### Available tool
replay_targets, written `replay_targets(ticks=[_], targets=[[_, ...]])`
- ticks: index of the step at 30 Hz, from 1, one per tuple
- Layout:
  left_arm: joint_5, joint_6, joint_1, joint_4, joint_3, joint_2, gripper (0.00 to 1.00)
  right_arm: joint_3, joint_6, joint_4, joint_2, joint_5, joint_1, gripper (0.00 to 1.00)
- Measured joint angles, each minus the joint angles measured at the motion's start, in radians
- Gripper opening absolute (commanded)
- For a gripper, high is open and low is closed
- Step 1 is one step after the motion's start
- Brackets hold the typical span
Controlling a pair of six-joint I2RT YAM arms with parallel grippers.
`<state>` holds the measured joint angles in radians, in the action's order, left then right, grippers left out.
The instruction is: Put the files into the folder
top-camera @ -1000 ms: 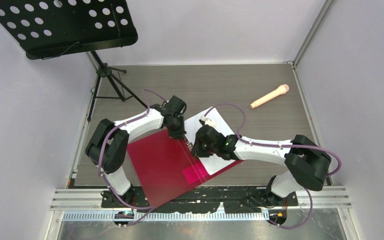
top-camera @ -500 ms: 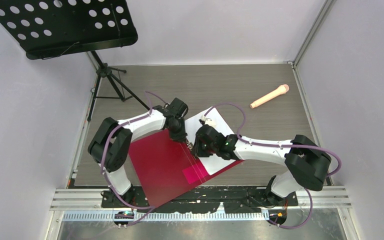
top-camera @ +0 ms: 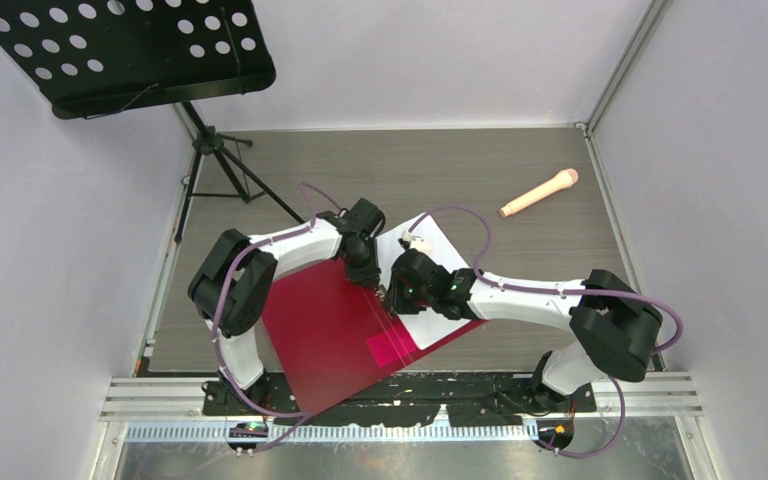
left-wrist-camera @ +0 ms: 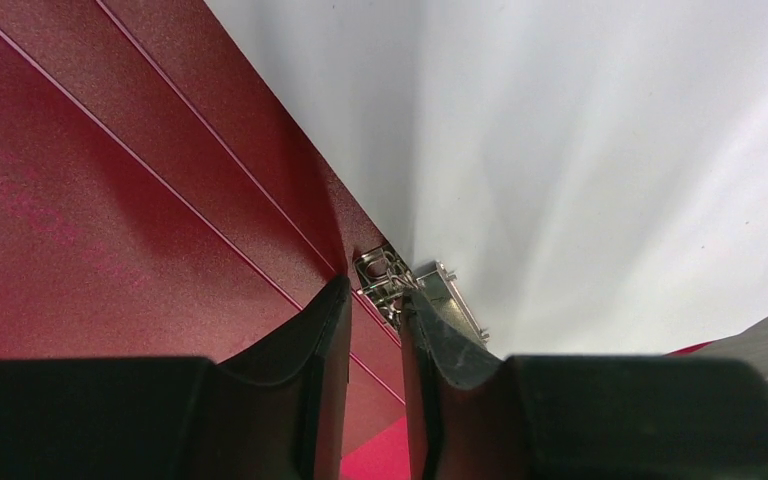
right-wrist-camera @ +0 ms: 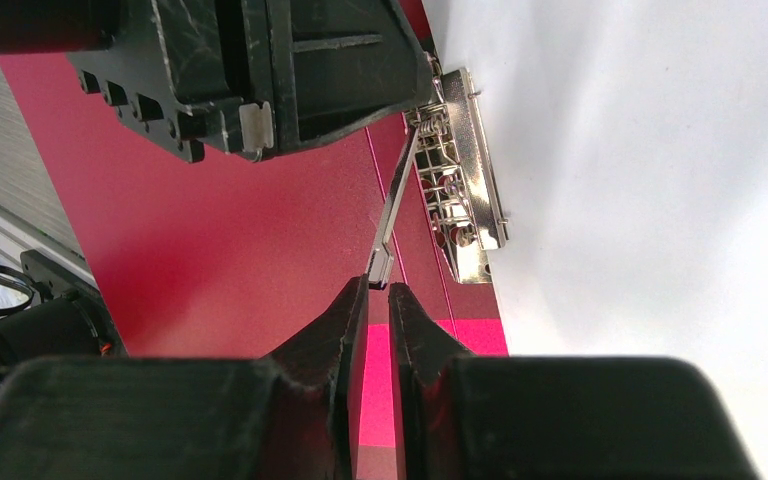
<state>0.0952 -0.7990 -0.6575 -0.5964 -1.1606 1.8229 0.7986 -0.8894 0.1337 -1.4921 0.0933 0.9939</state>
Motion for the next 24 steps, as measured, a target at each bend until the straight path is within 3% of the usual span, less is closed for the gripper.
replay_targets(ticks=[4, 11, 17, 24], targets=[[-0.029, 0.009, -0.002, -0.016, -0.020, 0.009, 0.14, 0.000, 0.000, 0.000, 0.000, 0.000, 0.000, 0.18], [-0.054, 0.050, -0.019, -0.039, -0.048, 0.021, 0.08, 0.000, 0.000, 0.001, 0.000, 0.002, 0.000, 0.18], [-0.061, 0.079, -0.027, -0.053, -0.055, 0.029, 0.17, 0.000, 0.000, 0.001, 0.000, 0.003, 0.000, 0.18], [-0.063, 0.083, -0.028, -0.056, -0.055, 0.029, 0.17, 0.000, 0.000, 0.001, 0.000, 0.003, 0.000, 0.18]])
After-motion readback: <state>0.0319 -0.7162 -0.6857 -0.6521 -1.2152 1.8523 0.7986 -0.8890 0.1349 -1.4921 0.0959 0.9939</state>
